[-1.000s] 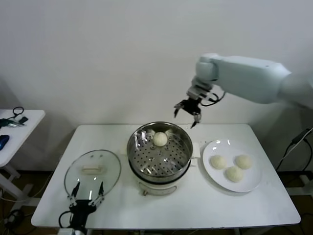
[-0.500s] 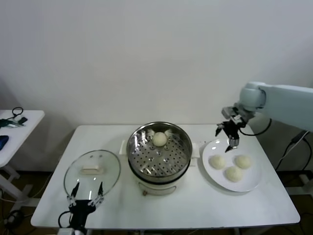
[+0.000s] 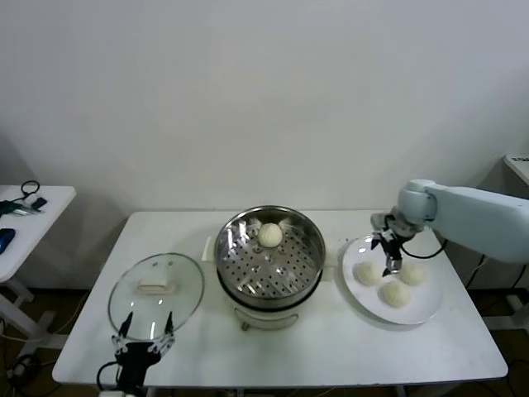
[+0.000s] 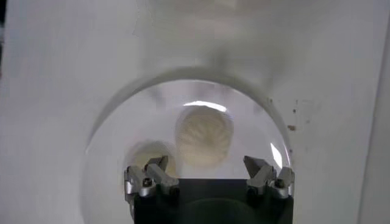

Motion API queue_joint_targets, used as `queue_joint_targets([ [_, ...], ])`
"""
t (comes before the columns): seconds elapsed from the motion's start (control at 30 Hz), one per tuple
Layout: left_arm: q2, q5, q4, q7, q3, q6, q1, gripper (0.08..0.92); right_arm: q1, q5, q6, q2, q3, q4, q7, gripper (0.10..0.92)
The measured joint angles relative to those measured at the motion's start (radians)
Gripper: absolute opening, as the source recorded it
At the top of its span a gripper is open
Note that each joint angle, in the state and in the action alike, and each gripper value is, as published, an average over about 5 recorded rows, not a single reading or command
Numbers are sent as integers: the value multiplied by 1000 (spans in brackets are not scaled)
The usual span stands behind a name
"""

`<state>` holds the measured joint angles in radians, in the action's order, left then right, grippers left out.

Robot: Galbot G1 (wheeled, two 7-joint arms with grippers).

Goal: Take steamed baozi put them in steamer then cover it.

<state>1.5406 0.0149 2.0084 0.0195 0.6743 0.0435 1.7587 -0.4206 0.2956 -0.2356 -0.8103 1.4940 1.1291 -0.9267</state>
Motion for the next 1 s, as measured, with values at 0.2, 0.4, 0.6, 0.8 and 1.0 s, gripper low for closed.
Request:
queue_joint_targets([
  [0.2, 3, -3, -1, -2, -1, 1, 1, 823, 75, -32, -14, -12, -65, -41, 22, 823],
  [0.4, 3, -6, 1, -2, -1, 1, 2, 823, 121, -42, -25, -14, -116, -57, 29, 808],
  [0.6, 3, -8, 4, -2, -1, 1, 4, 823, 153, -39, -32, -18, -152, -67, 34, 797],
  [0.8, 3, -10, 5, -3, -2, 1, 5, 823, 171, -32, -37, -17, -174, -68, 35, 790],
  [1.0, 3, -11, 7, -3, -3, -1, 4, 823, 174, -29, -38, -16, -184, -70, 32, 745],
])
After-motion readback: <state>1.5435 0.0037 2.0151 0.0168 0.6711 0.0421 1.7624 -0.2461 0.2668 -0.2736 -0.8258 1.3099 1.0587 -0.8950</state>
